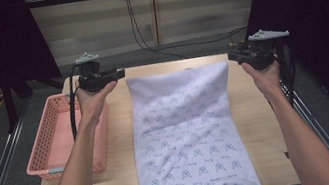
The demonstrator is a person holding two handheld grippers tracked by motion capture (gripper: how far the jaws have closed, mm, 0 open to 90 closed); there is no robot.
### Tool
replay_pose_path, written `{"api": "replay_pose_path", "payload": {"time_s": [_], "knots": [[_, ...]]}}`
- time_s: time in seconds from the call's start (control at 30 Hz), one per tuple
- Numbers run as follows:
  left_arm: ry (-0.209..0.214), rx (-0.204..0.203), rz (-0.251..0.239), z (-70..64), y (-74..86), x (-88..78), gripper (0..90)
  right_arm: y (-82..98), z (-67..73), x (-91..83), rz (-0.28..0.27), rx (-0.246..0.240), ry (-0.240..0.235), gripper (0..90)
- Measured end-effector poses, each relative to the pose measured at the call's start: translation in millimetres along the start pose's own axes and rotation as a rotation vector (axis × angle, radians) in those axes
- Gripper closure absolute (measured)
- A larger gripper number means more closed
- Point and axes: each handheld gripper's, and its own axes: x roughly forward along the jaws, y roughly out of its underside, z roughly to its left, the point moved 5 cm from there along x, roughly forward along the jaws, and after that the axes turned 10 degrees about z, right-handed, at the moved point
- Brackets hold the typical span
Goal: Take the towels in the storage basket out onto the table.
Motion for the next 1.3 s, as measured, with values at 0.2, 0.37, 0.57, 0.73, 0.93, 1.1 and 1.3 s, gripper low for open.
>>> {"api": "replay_pose_path", "payload": {"time_s": [0.2, 0.37, 0.57, 0.73, 0.93, 1.1, 1.3], "knots": [[0.094, 0.084, 0.024, -35.0, 19.8, 3.8, 60.8, 32.3, 10.9, -9.8, 0.038, -0.021, -0.073, 71.3], [0.191, 0.098, 0.007, -65.2, 42.5, -5.9, 66.1, 65.3, 41.3, -37.4, 0.054, -0.065, -0.141, 59.1], [0.277, 0.140, 0.091, -96.9, 94.2, -15.1, 67.9, 130.8, 68.6, -62.5, 0.129, -0.068, -0.220, 51.6], [0.308, 0.107, 0.161, -110.9, 143.1, -16.8, 67.2, 184.1, 98.9, -46.6, 0.274, -0.095, -0.306, 53.3], [0.299, 0.128, 0.284, -116.9, 186.3, -7.4, 63.0, 207.0, 107.1, -15.7, 0.416, -0.159, -0.265, 55.9], [0.291, 0.128, 0.355, -116.9, 212.6, -9.9, 60.0, 210.2, 103.8, -21.3, 0.418, -0.214, -0.227, 82.5], [0.286, 0.169, 0.423, -121.4, 232.1, -9.7, 60.3, 226.3, 110.1, -47.9, 0.458, -0.200, -0.260, 87.2]]}}
